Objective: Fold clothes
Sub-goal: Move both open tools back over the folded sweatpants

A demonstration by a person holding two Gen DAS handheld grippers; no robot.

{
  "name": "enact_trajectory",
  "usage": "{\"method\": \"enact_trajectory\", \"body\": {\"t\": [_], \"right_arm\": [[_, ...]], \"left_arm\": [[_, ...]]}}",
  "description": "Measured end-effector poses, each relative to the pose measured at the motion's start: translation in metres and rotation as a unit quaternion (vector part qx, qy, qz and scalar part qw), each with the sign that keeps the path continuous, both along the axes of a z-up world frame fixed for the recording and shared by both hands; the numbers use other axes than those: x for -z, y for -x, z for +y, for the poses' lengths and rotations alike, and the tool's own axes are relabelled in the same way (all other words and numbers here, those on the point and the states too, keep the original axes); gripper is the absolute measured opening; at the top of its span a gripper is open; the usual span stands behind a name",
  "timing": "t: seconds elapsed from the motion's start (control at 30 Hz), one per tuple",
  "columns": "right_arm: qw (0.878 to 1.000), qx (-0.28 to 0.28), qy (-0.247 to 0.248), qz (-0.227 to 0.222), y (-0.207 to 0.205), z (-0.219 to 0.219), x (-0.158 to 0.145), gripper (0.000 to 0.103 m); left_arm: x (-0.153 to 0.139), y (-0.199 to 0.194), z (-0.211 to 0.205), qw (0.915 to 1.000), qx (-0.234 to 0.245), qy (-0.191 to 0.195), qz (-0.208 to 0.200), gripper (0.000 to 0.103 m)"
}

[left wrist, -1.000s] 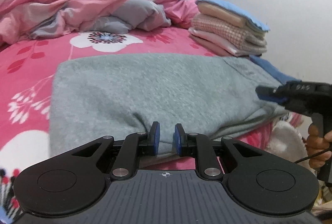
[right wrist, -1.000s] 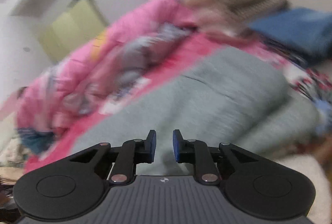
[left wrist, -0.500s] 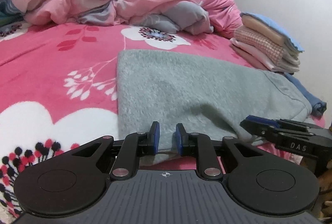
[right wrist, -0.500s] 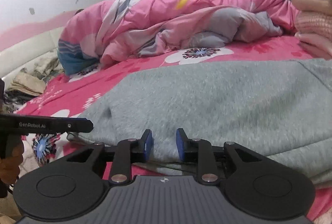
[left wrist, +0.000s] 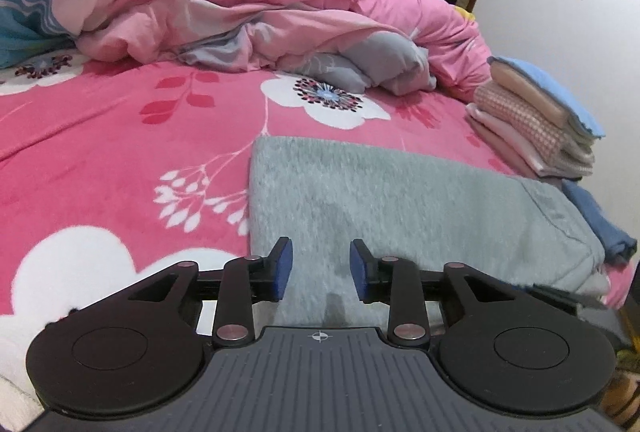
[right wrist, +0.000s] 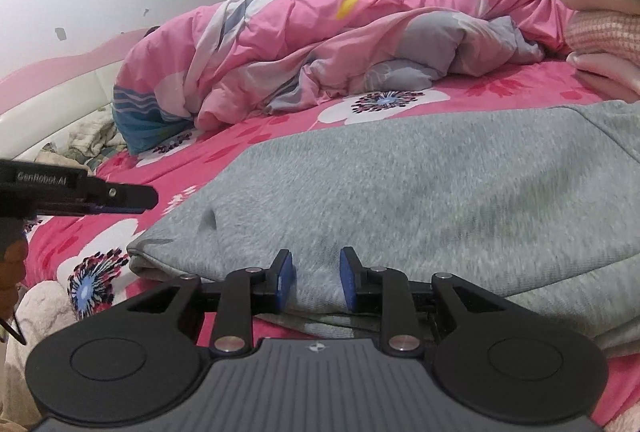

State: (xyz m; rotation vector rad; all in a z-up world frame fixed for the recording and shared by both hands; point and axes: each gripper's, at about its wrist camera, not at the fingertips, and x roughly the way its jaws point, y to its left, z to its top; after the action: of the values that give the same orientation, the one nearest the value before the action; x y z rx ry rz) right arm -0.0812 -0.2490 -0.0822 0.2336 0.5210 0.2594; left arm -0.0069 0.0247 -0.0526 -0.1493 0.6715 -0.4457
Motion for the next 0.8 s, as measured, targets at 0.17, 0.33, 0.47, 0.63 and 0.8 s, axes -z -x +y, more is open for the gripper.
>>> {"method": "enact_trajectory", "body": {"t": [0.17, 0.33, 0.47, 0.63, 0.8], "right_arm": [[1.0, 0.004, 0.009, -0.008, 0.002, 0.004, 0.001, 0.028], [1.0, 0.003, 0.006, -0.01, 0.003, 0.003, 0.002, 0.028], [1.0, -0.001, 0.005, -0.011, 0.002, 0.001, 0.003, 0.028], [1.0, -0.005, 0.001, -0.013, 0.001, -0.001, 0.003, 0.028], [1.0, -0.007, -0.005, -0.012, 0.0, -0.003, 0.004, 0.028]], "left_arm": [[-0.003, -0.007, -0.012, 1.0, 0.007, 0.002, -0.003, 0.044], [-0.005, -0.016, -0.032, 0.9997, 0.022, 0.004, -0.013, 0.057], [-0.002, -0.025, -0.049, 0.9992, 0.039, 0.009, -0.008, 0.063], [0.022, -0.037, -0.065, 0.998, 0.05, -0.021, 0.034, 0.068], [0.036, -0.034, -0.058, 0.9978, 0.039, -0.022, 0.05, 0.068]]}}
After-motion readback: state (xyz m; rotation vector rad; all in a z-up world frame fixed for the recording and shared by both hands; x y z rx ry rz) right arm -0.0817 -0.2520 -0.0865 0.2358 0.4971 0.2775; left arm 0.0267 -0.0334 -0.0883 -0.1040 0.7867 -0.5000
